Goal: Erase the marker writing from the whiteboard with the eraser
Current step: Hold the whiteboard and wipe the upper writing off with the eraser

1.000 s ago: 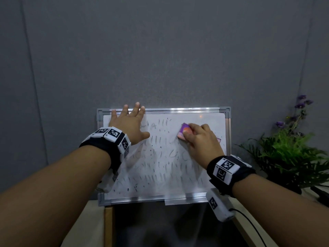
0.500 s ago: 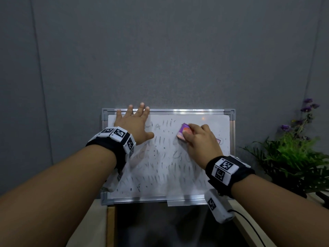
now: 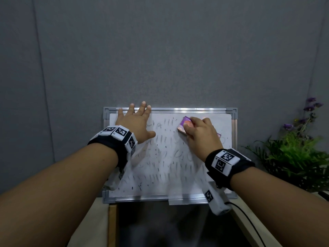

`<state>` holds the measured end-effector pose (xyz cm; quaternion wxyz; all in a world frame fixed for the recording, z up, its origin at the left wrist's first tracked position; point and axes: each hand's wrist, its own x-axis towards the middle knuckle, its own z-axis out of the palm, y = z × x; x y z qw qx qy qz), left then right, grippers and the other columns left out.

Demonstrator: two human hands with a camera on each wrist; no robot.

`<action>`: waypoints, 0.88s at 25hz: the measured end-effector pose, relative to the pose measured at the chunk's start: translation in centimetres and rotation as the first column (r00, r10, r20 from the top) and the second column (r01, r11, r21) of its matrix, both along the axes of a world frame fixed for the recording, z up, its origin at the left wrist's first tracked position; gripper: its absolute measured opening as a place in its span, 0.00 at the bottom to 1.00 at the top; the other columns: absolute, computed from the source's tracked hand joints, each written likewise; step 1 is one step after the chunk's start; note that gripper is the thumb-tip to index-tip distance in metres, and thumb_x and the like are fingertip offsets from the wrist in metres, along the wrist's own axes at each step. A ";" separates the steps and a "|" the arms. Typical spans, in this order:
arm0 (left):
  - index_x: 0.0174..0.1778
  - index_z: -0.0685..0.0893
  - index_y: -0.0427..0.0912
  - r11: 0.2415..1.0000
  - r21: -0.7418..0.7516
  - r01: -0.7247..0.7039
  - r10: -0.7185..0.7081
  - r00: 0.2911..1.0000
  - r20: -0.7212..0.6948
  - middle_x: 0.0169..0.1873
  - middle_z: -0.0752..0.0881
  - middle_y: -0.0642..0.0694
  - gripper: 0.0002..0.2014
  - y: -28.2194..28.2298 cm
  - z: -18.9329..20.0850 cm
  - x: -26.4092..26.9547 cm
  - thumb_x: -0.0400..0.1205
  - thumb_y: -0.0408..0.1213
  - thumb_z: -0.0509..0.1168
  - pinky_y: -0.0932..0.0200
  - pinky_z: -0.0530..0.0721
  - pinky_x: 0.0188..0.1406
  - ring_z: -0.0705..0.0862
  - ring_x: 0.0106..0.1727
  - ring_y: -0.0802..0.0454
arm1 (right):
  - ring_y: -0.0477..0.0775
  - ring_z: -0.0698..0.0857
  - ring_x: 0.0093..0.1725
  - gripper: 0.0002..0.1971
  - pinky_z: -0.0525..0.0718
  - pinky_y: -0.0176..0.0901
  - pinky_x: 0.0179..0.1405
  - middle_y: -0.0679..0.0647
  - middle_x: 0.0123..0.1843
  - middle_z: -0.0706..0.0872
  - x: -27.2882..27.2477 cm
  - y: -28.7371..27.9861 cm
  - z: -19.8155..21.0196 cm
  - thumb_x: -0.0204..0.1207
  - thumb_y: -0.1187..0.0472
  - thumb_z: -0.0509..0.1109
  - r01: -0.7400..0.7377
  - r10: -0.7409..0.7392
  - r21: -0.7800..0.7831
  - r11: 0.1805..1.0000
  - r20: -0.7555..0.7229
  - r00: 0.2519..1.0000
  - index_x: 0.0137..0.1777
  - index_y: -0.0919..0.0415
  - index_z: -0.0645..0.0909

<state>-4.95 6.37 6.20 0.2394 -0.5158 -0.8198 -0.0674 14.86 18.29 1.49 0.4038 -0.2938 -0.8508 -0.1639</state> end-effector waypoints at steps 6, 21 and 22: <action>0.83 0.37 0.53 1.000 0.013 0.007 -0.007 1.000 0.004 0.84 0.37 0.53 0.47 0.0 0.1 -0.1 0.78 0.64 0.59 0.32 0.42 0.78 0.40 0.84 0.42 | 0.62 0.74 0.59 0.14 0.79 0.53 0.55 0.57 0.71 0.78 -1.8 -1.1 -0.1 0.75 0.59 0.69 -0.086 0.077 0.051 0.995 0.161 0.984 0.60 0.56 0.83; 0.83 0.37 0.52 1.000 0.004 -0.003 0.003 1.000 0.000 0.84 0.37 0.53 0.46 0.0 0.0 0.0 0.78 0.64 0.58 0.32 0.41 0.78 0.40 0.84 0.42 | 0.61 0.75 0.58 0.13 0.79 0.52 0.53 0.57 0.70 0.79 -0.7 -0.6 -0.3 0.77 0.56 0.68 -0.051 0.035 0.099 0.994 0.158 0.987 0.60 0.55 0.85; 0.83 0.36 0.52 1.000 0.003 -0.004 0.004 1.000 0.003 0.83 0.36 0.53 0.46 0.0 0.0 0.0 0.78 0.64 0.58 0.32 0.41 0.78 0.40 0.84 0.42 | 0.61 0.75 0.57 0.13 0.80 0.52 0.53 0.57 0.70 0.79 -0.6 -0.5 -0.2 0.77 0.56 0.68 -0.039 0.028 0.096 0.995 0.119 0.993 0.59 0.55 0.85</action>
